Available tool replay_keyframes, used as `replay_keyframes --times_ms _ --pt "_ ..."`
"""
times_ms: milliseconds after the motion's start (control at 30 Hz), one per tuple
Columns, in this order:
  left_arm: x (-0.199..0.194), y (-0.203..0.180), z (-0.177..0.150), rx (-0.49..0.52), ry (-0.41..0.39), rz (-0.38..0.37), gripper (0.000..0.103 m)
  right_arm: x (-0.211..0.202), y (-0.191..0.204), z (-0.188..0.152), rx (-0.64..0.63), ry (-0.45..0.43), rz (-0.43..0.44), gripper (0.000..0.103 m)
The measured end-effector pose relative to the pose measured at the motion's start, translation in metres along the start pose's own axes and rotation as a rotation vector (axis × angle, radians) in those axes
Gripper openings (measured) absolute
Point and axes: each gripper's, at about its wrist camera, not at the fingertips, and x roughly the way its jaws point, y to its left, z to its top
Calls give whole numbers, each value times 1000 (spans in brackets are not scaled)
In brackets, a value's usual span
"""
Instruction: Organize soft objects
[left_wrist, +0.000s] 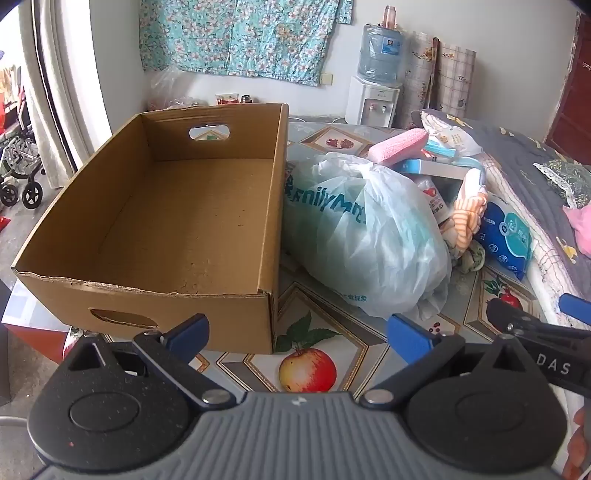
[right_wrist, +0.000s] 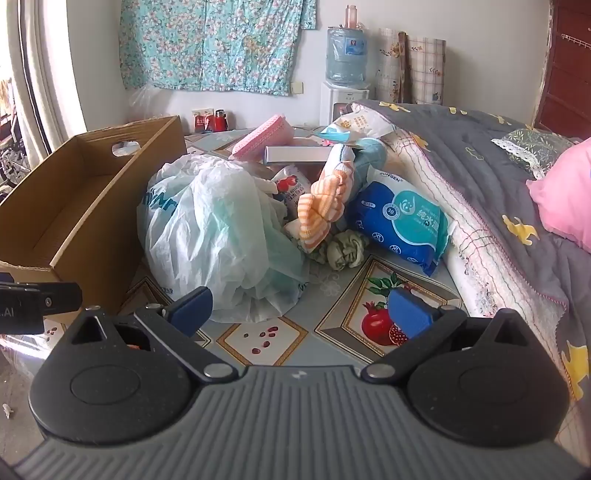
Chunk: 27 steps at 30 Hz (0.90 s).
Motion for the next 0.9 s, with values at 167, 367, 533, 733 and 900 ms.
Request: replay_keyframes --times_ms 167,367,533,733,900 --pt "-1 1 1 -9 -6 -1 103 -2 1 2 -9 -11 -5 102" --pt "-3 1 1 -9 -11 -5 103 -5 5 5 -18 -5 6 102" --pt "-2 4 0 -10 -9 -7 103 -2 8 4 -23 3 8 102" --pt "1 3 -2 -6 -3 -9 103 0 9 3 -28 10 6 102" --pt "3 2 -1 -2 3 -15 103 0 9 3 -29 11 3 102"
